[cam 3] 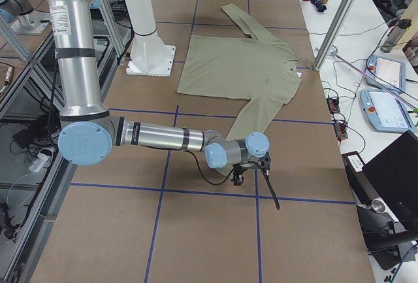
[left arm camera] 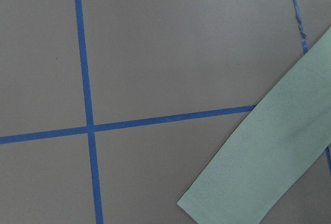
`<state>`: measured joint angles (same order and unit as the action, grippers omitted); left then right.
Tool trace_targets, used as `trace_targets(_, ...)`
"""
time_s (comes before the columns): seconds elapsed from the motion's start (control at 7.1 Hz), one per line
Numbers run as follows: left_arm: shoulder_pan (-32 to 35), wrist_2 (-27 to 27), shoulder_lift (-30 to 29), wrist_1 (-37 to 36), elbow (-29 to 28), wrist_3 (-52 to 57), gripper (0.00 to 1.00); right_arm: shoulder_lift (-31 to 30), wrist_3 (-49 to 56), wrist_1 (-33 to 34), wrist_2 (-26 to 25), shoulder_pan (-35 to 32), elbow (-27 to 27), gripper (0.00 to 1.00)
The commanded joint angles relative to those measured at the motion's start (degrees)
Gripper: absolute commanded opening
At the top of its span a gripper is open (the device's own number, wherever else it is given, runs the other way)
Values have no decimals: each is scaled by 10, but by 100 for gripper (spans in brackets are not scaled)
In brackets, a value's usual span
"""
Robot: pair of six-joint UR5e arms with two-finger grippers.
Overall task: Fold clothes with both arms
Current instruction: 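Lower the right gripper toward the sleeve cuff nearest it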
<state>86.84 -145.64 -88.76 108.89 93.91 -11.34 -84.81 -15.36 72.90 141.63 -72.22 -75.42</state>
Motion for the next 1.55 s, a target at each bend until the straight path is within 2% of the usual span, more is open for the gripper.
trace_targets(0.0, 0, 0, 0, -1, 4, -1, 100, 8, -6, 0, 0, 8, 22, 91)
trace_targets(0.28, 0, 0, 0, -1, 6, -1, 100, 10, -28, 0, 0, 10, 31, 85)
trace_targets(0.42, 0, 0, 0, -1, 6, -1, 100, 10, -28, 0, 0, 11, 33, 76)
trace_targets(0.56, 0, 0, 0, -1, 7, -1, 100, 10, -28, 0, -1, 12, 38, 62)
trace_targets(1.13, 0, 0, -1, -1, 12, -1, 100, 13, -28, 0, 0, 13, 44, 61)
trace_targets(1.27, 0, 0, -1, -1, 12, -1, 100, 13, -28, 0, 0, 13, 47, 55)
trace_targets(1.41, 0, 0, -1, -1, 12, -1, 100, 14, -28, 0, 0, 14, 48, 41)
